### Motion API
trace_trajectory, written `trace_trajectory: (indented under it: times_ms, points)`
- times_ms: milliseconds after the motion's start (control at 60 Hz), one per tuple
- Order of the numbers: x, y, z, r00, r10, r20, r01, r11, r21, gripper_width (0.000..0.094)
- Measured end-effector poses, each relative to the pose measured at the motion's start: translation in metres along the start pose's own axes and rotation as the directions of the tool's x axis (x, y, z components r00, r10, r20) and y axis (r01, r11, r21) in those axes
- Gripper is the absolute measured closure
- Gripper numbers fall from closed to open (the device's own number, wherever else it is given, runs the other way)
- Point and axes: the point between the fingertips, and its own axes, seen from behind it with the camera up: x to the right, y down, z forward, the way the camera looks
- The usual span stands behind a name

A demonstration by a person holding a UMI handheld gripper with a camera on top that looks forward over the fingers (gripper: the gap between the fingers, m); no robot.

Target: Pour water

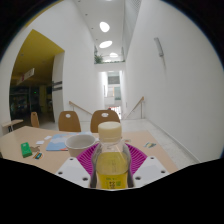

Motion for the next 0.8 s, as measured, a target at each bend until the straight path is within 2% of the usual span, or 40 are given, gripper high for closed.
trace_trajectory:
  times_ms: [83,150,217,300,367,383,467,533,567,717,733,750,767,800]
  points:
    - [0.014,-0.005,0.001,0.993,-0.109,-0.048,0.108,0.994,-0.014,0.0521]
    - [0.026,-0.023,0.010,0.955,-0.280,-0.098,0.281,0.960,-0.012,0.0521]
    - [0.033,-0.048,0.021,0.836,-0.528,-0.150,0.527,0.848,-0.047,0.0520]
    - [0.051,-0.091,0.043,0.511,-0.832,-0.215,0.835,0.540,-0.104,0.0522]
    - [0.048,-0.113,0.061,0.105,-0.970,-0.219,0.969,0.149,-0.197,0.0519]
    - [0.035,-0.114,0.067,-0.016,-0.976,-0.219,0.971,0.038,-0.237,0.0522]
    - [0.023,-0.113,0.077,-0.379,-0.917,-0.125,0.909,-0.344,-0.234,0.0519]
    - [0.012,-0.118,0.076,-0.596,-0.797,-0.095,0.789,-0.560,-0.252,0.0517]
    - [0.002,-0.115,0.081,-0.670,-0.739,-0.070,0.731,-0.641,-0.234,0.0516]
    - [-0.001,-0.102,0.069,-0.712,-0.701,-0.036,0.691,-0.691,-0.211,0.0519]
    - [0.008,-0.110,0.081,-0.712,-0.702,-0.007,0.692,-0.701,-0.172,0.0518]
    - [0.003,-0.103,0.069,-0.712,-0.701,-0.043,0.692,-0.691,-0.209,0.0519]
    - [0.008,-0.111,0.081,-0.708,-0.706,-0.016,0.698,-0.696,-0.169,0.0518]
    - [0.006,-0.115,0.080,-0.683,-0.730,-0.037,0.724,-0.669,-0.169,0.0519]
